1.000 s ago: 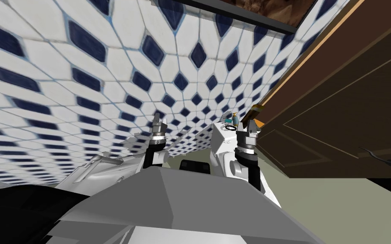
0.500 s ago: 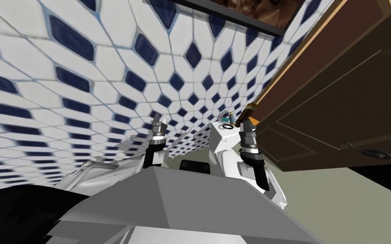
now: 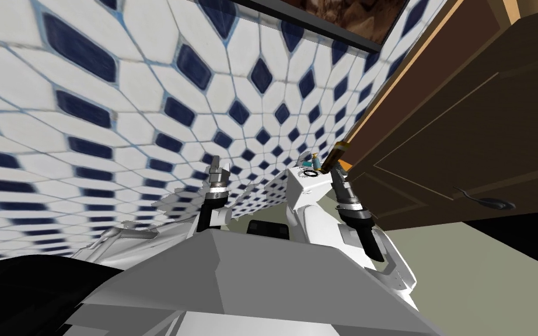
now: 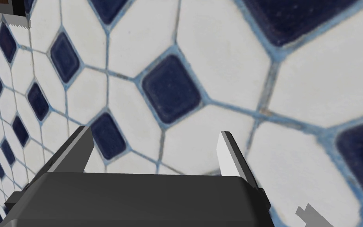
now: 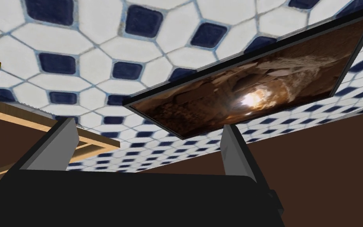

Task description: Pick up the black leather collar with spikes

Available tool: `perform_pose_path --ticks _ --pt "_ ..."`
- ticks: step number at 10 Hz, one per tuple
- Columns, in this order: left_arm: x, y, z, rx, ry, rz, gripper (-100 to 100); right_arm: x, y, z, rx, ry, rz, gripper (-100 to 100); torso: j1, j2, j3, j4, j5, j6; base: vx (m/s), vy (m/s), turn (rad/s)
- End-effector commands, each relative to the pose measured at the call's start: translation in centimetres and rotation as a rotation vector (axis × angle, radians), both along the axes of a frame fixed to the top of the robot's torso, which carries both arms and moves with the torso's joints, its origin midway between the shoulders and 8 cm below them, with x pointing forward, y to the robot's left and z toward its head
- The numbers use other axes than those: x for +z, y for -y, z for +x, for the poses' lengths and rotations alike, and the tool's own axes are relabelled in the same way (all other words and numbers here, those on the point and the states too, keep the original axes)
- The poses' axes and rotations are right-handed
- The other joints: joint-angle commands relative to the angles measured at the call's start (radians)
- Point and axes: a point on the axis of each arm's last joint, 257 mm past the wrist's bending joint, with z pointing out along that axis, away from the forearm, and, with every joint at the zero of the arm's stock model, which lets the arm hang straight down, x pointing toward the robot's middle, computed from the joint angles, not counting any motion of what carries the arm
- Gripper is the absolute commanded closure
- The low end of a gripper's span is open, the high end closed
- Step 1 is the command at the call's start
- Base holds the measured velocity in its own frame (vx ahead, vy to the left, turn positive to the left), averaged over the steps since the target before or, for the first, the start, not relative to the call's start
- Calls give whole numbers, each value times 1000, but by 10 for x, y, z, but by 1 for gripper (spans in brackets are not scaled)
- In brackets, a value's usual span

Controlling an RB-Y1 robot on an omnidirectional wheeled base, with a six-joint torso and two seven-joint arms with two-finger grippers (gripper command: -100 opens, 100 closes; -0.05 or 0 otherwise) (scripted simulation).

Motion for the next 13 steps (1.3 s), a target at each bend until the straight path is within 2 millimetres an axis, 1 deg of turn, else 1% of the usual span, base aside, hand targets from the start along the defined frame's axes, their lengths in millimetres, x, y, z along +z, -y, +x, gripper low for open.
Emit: perform_pose_path --ticks 1,2,3,4,5,6,7,8,9,10,11,12,13 --pt "0 0 0 0 0 0 0 -2 4 2 -10 -9 -70 -100 0 0 0 0 0 0 6 1 -27" --pt "0 0 0 0 0 0 0 -8 12 6 -38 -20 -155 -100 0 0 0 0 0 0 6 0 -38" --pt "0 0 0 0 0 0 0 -7 11 6 -33 -21 -167 -100 0 0 0 0 0 0 4 1 -23" --pt "0 0 0 0 0 0 0 -13 20 10 -59 -32 -256 -100 0 0 0 0 0 0 5 1 -35" --pt "0 0 0 0 0 0 0 -12 19 10 -55 -33 -266 -100 0 0 0 0 0 0 4 2 -20" --pt "0 0 0 0 0 0 0 -18 28 14 -79 -44 -357 -100 1 0 0 0 0 0 6 3 -30" --pt "0 0 0 0 0 0 0 -18 28 14 -74 -45 -368 -100 0 0 0 0 0 0 5 3 -14" --pt "0 0 0 0 0 0 0 -24 37 17 -98 -57 -457 -100 1 0 0 0 0 0 6 3 -17" --pt "0 0 0 0 0 0 0 -23 37 18 -92 -57 -471 -100 1 0 0 0 0 0 5 3 -9" --pt "0 0 0 0 0 0 0 -29 47 21 -114 -69 -559 -100 1 0 0 0 0 0 6 4 -5" --pt "0 0 0 0 0 0 0 -28 46 21 -108 -68 -575 -100 1 0 0 0 0 0 5 3 -5" --pt "0 0 0 0 0 0 0 -35 56 24 -127 -81 -665 -100 1 0 0 0 0 0 7 6 7" --pt "0 0 0 0 0 0 0 -34 56 25 -120 -80 -679 -100 1 0 0 0 0 0 7 5 2"
